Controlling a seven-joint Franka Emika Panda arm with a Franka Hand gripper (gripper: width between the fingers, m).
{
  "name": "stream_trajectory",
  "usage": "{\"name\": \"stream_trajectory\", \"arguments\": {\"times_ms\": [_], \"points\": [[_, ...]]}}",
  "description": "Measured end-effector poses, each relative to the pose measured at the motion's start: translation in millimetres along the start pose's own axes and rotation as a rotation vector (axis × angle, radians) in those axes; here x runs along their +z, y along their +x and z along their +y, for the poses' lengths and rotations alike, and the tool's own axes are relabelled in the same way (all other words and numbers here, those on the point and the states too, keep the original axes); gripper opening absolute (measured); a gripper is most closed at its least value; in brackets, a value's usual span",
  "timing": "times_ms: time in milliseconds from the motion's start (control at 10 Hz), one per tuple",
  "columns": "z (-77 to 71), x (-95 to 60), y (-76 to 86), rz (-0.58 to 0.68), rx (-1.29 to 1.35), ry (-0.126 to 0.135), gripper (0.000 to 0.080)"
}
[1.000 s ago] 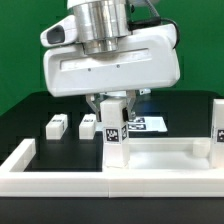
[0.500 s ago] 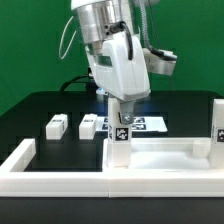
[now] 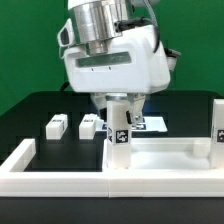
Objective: Assemble desk
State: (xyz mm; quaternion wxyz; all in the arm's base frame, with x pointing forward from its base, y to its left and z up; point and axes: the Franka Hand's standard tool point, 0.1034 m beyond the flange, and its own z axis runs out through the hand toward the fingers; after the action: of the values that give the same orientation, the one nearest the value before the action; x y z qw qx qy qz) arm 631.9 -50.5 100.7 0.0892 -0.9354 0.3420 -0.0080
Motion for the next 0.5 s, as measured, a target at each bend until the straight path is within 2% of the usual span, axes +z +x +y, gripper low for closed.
{"name": "stream_trajectory", "arguments": {"times_ms": [100, 400, 500], "points": [[1.4, 0.2, 0.3, 0.000, -0.080, -0.001, 0.0639], [2.1, 0.4, 0.6, 0.001, -0.292, -0.007, 0.0646], [3.4, 1.4, -0.3, 0.000, -0.483, -0.037, 0.0649]]}}
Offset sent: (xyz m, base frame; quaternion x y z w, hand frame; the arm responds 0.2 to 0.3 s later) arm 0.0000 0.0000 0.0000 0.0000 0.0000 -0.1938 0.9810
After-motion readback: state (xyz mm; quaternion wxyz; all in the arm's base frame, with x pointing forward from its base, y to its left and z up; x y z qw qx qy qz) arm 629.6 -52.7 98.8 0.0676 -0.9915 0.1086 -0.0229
